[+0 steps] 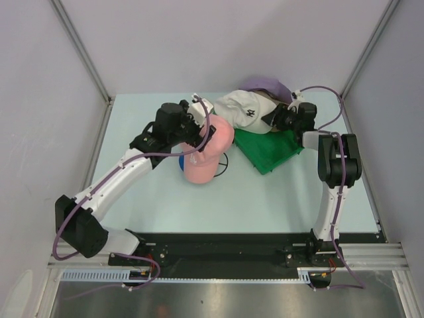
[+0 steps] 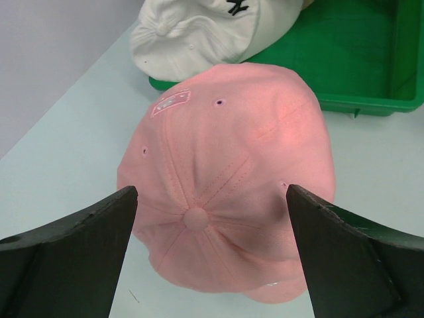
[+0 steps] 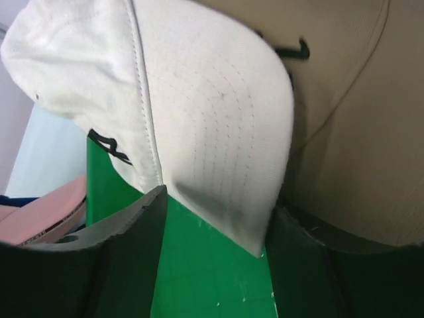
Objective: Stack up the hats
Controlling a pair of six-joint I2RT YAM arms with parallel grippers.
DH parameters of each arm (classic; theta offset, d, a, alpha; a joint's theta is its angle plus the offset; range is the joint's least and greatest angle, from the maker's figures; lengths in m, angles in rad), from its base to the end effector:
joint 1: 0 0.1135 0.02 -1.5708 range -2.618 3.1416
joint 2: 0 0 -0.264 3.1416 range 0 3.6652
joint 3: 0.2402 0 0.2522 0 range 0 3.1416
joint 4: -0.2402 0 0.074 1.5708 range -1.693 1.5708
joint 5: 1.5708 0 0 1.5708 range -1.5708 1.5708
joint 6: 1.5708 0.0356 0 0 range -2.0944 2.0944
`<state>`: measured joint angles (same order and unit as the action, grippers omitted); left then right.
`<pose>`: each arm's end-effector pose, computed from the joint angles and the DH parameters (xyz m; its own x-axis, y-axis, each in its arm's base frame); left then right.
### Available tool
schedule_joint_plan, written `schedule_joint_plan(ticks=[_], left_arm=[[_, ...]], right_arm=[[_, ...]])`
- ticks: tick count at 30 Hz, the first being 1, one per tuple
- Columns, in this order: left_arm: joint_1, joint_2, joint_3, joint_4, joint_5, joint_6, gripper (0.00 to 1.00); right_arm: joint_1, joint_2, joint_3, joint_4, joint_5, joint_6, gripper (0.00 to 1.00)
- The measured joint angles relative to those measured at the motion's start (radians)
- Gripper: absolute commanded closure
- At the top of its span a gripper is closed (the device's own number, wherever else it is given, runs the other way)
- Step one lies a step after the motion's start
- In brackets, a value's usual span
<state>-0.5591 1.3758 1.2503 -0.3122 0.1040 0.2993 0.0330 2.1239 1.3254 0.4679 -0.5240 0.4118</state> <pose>0.2680 -0.1721 0.3550 -0.1643 0.4487 -0.8784 0.6862 0.6917 0.2250 0.4709 0.0334 0.1705 -0.4981 0.3303 -0.8018 -0.3298 0.7830 0.5274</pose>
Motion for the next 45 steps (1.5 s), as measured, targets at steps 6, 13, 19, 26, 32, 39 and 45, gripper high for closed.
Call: schedule_joint_plan(ticks=[6, 13, 19, 26, 32, 39, 45], left_arm=[[0.0, -0.04, 0.0, -0.003, -0.088, -0.068, 0.0], [-0.001, -0.188, -0.006, -0.007, -0.225, -0.135, 0.0], [0.001, -0.277, -0.01, -0.025, -0.376, -0.18, 0.0], [0.055, -0.357, -0.114, -0.002, -0.575, -0.249, 0.0], [0.194, -0.411, -0.216, -0.005, -0.565, -0.328, 0.0], [0.228, -0.452, -0.222, 0.005, -0.542, -0.361, 0.0], [0.237, -0.471, -0.235, 0.02, -0.534, -0.371, 0.0]], right_arm=[[-0.001, -0.034, -0.102, 0.105, -0.053, 0.098, 0.82], [-0.003, -0.16, -0.237, 0.307, -0.114, 0.258, 1.0], [-0.021, -0.288, -0.353, 0.435, -0.139, 0.41, 1.0], [-0.023, -0.594, -0.418, 0.44, -0.111, 0.483, 1.0], [-0.003, -0.867, -0.422, 0.37, -0.014, 0.456, 1.0], [0.156, -0.938, -0.386, 0.283, 0.096, 0.467, 1.0], [0.297, -0.821, -0.386, 0.385, 0.117, 0.645, 1.0]])
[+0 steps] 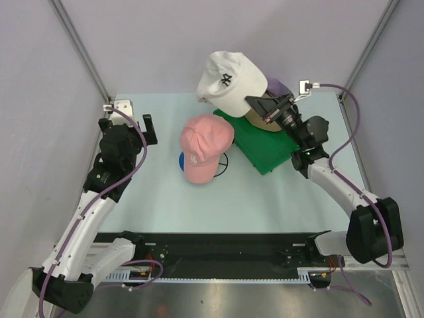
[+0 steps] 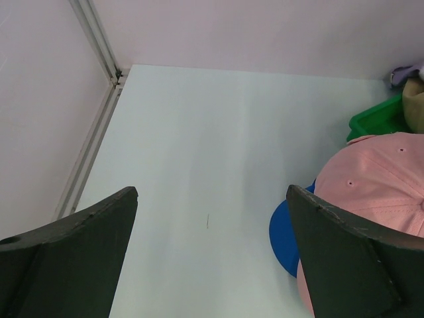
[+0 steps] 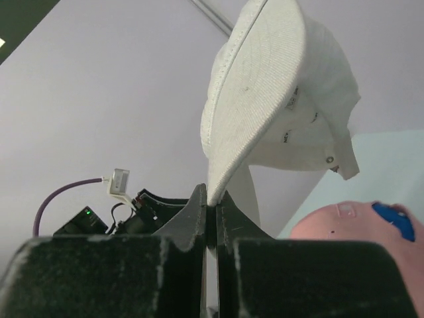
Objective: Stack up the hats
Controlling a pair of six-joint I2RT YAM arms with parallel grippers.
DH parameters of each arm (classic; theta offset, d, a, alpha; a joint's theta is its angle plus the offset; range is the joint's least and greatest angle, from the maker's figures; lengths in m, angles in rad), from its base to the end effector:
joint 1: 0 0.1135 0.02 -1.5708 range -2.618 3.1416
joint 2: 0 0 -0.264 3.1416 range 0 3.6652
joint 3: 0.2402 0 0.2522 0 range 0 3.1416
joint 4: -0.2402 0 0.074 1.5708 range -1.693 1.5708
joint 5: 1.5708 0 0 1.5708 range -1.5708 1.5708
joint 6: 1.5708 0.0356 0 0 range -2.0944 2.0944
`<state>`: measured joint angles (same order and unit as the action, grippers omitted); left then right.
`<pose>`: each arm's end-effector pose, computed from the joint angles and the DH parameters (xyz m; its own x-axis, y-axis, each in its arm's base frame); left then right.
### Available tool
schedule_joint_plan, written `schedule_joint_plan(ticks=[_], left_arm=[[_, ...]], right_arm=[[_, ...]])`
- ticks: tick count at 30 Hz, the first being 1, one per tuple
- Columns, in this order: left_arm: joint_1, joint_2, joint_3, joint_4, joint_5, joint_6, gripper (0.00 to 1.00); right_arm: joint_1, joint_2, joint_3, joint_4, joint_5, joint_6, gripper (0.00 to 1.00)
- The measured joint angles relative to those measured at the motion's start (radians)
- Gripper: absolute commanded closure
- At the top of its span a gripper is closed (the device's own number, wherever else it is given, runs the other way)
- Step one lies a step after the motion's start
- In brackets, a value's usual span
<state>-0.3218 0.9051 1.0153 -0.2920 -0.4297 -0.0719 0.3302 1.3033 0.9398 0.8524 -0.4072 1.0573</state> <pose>0.1929 -0.0487 0.3885 -0.1638 -0.0142 -0.9864 -0.1132 0.9936 0.0045 0.2742 0.1089 0.3872 -0.3292 0.7327 -0.5957 -0.6957 0.2384 0.6776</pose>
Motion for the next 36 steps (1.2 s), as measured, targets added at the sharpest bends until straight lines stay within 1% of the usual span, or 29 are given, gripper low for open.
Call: schedule_joint_plan(ticks=[3, 7, 11, 16, 22, 26, 29, 36], left_arm=[[0.002, -0.011, -0.011, 0.005, 0.003, 0.0, 0.0], [0.011, -0.03, -0.027, 0.024, -0.01, 0.0, 0.0], [0.016, -0.043, -0.034, 0.035, -0.014, 0.0, 0.0], [0.018, -0.042, -0.034, 0.04, -0.014, 0.0, 0.0], [0.018, -0.041, -0.034, 0.04, -0.016, 0.0, 0.0], [0.019, -0.041, -0.036, 0.042, -0.025, 0.0, 0.0], [0.021, -0.041, -0.038, 0.043, -0.033, 0.0, 0.0], [0.024, -0.041, -0.038, 0.043, -0.04, 0.0, 0.0]], right_arm=[[0.052, 0.068, 0.013, -0.009, 0.025, 0.029, 1.0], [0.1, 0.148, 0.124, -0.071, 0.035, 0.034, 1.0], [0.144, 0.163, 0.202, -0.097, 0.054, 0.011, 1.0], [0.195, 0.193, 0.21, -0.055, 0.054, 0.003, 1.0], [0.24, 0.296, 0.166, -0.038, 0.017, -0.003, 1.0], [0.261, 0.301, 0.095, -0.039, 0.0, -0.004, 1.0], [0.267, 0.264, 0.031, -0.044, 0.001, -0.009, 1.0], [0.25, 0.079, -0.116, -0.073, 0.006, -0.023, 1.0]])
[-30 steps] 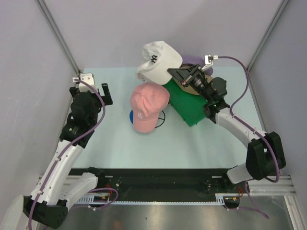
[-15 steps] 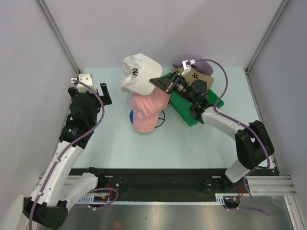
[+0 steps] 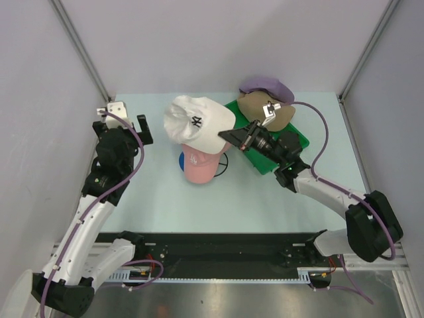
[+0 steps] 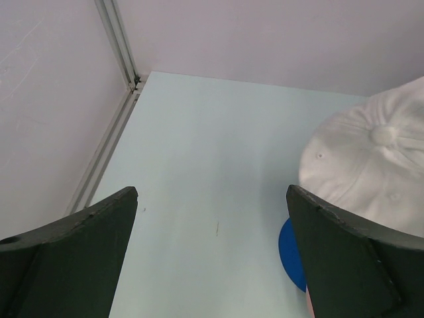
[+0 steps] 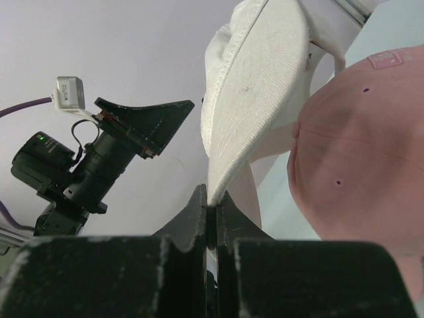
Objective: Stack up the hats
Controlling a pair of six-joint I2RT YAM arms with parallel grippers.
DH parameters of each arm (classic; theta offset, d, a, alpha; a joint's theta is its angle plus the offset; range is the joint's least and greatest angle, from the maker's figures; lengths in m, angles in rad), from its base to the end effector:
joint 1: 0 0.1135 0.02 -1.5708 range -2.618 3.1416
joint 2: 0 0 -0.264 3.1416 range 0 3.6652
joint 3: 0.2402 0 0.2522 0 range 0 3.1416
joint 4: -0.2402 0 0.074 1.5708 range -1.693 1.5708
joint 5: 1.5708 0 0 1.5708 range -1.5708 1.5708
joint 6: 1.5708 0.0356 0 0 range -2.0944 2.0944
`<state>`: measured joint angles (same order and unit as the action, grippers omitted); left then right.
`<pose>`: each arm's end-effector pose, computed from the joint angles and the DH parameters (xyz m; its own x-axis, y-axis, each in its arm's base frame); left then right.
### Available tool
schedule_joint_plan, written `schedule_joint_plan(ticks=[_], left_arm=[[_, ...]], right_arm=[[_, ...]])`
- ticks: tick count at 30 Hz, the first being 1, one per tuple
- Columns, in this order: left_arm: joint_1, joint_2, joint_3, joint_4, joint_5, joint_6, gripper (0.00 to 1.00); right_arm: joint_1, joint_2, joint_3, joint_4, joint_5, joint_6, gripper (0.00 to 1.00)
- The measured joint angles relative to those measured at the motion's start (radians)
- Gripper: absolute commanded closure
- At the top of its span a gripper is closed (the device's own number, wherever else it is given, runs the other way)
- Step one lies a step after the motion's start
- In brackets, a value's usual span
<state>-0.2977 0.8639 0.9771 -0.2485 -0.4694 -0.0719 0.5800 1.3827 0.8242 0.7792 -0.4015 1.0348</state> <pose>0.1863 -0.0403 0.3873 -0.1166 -0.0312 -0.9927 -0.1757 0.9844 -0.0103 0.2553 0.1839 0.3173 -0.6144 0.5436 -0.5719 -0.5779 0.1833 0.7952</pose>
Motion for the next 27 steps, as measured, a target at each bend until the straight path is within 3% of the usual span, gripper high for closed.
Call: schedule_joint_plan(ticks=[10, 19, 27], left_arm=[[0.003, 0.0, 0.0, 0.0, -0.002, 0.0, 0.0], [0.003, 0.0, -0.001, 0.001, 0.007, 0.0, 0.0], [0.004, 0.018, -0.016, 0.037, 0.155, 0.001, 0.0]], right_arm=[[-0.059, -0.158, -0.151, -0.032, 0.013, 0.004, 1.0], [-0.1, -0.195, -0.216, -0.055, 0.02, 0.008, 1.0], [-0.1, -0.168, -0.313, 0.037, 0.046, 0.076, 1.0]])
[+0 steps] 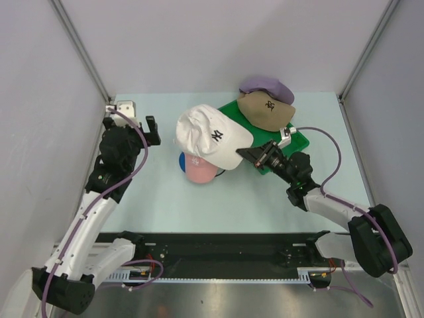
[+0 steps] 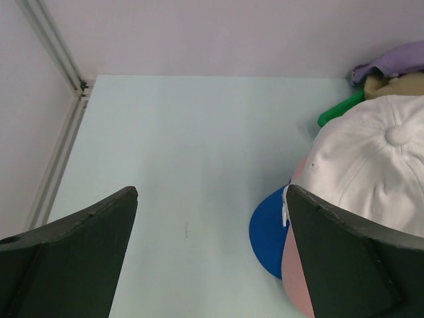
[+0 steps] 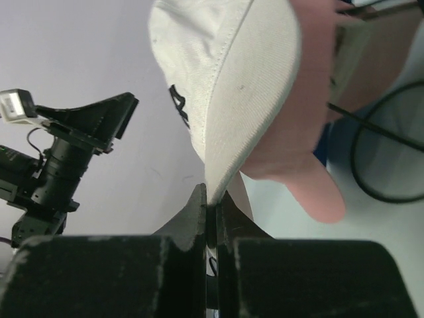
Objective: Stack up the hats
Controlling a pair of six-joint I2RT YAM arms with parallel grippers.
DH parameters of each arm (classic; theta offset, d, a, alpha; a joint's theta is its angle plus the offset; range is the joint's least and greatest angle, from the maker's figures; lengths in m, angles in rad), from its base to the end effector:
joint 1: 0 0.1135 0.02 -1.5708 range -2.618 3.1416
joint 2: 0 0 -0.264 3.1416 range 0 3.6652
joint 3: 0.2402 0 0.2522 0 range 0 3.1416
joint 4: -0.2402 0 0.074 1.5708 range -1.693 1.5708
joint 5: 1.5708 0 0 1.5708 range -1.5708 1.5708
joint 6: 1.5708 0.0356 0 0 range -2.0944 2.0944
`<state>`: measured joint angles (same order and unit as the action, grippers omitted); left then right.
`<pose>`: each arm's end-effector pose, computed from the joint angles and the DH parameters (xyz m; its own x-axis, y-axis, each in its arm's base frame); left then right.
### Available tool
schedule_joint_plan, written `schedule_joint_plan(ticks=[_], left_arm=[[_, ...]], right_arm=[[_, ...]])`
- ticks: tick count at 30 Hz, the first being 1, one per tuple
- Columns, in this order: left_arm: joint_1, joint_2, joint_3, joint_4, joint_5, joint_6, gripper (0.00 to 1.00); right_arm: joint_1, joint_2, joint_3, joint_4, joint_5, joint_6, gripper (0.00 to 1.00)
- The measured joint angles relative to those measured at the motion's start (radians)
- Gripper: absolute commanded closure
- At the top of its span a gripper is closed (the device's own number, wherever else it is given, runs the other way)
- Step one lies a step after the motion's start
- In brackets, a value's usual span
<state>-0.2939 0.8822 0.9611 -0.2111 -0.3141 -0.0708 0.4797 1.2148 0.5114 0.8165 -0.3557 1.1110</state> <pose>0.1933 -0.0470 0.3822 -0.1246 -0.0326 -0.9917 -0.0265 0.9992 -0.0295 0.2252 0.1311 0.2604 -0.6183 0.6252 -0.4761 -0.4179 0.2515 0.8730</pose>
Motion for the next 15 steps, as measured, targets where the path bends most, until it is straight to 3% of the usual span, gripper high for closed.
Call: schedule_joint_plan(ticks=[9, 15], left_arm=[[-0.019, 0.156, 0.073, -0.021, 0.118, -0.01, 0.0], [-0.126, 0.294, 0.232, -0.042, 0.108, -0.005, 0.0]], right_arm=[[-0.004, 0.084, -0.111, 0.151, 0.02, 0.068, 1.0], [-0.03, 0.149, -0.159, 0.257, 0.032, 0.098, 1.0]])
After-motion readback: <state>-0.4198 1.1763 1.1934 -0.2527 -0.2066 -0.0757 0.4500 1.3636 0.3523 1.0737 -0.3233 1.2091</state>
